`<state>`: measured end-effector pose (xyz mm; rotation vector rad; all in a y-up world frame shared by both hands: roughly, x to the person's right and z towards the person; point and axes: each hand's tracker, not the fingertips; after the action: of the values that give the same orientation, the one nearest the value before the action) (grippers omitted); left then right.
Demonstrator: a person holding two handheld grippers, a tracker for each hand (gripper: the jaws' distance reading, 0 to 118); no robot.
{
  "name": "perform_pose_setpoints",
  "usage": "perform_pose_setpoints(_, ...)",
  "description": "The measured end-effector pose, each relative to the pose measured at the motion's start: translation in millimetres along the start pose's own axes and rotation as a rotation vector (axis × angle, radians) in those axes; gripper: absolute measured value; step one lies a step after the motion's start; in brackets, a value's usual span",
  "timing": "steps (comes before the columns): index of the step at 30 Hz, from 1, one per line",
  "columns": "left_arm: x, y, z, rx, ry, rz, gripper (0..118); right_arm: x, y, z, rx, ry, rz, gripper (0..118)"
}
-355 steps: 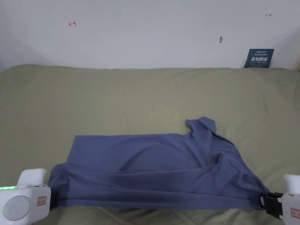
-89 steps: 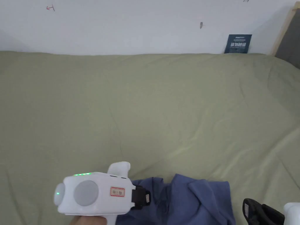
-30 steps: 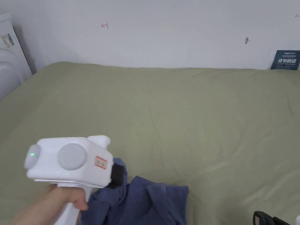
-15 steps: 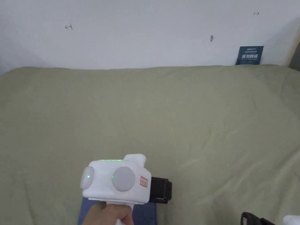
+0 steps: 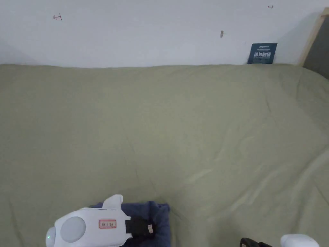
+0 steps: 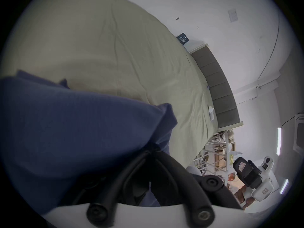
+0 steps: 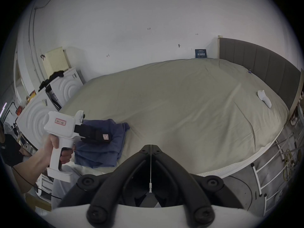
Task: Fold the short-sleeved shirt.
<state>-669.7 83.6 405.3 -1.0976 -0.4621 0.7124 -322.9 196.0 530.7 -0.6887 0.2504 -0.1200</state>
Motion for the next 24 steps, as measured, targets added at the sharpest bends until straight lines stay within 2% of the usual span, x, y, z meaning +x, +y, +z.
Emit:
perform_pose_setpoints(3, 4.8, 3.6, 20.0, 0.013, -0.009, -0.001, 0, -3.4, 3.9, -11.8, -0.032, 0.015, 0.003, 3)
perform_pose_setpoints(5, 15.6, 1.9, 47.8, 0.049, 0.022, -0.081, 0, -13.4, 9.6, -27.3, -0.05, 0.053, 0.005, 3)
perform_pose_setpoints(7, 16.8, 0.5, 78.1, 0.069, 0.054, -0.127, 0, -28.0, 18.3, -50.7, -0.091, 0.161, -0.009, 3)
perform_pose_setpoints(9, 8.7, -1.0, 104.7, 0.093, 0.116, -0.143, 0, -41.9, 26.5, -82.9, -0.14, 0.305, -0.067, 3)
perform_pose_setpoints(11, -1.9, -3.6, 123.9, 0.108, 0.209, -0.133, 0, -52.0, 32.2, -123.6, -0.229, 0.485, -0.117, 3)
perform_pose_setpoints(15, -32.2, -4.5, 144.0, 0.129, 0.276, -0.102, 0, -55.9, 24.6, -205.1, -0.403, 0.745, -0.313, 3)
perform_pose_setpoints(19, -62.2, 0.6, 141.8, 0.103, 0.271, -0.049, 0, -40.5, 9.9, -250.2, -0.501, 0.777, -0.373, 3)
perform_pose_setpoints(22, -70.3, 3.2, 136.1, 0.081, 0.207, -0.039, 0, -22.1, 3.6, -260.2, -0.524, 0.847, -0.442, 3)
perform_pose_setpoints(23, -70.9, 3.8, 135.7, 0.076, 0.197, -0.042, 5, -18.1, 2.8, -261.9, -0.531, 0.846, -0.466, 3)
perform_pose_setpoints(24, -72.0, 4.8, 135.4, 0.072, 0.177, -0.05, 30, -15.7, 2.5, -261.9, -0.525, 0.841, -0.467, 3)
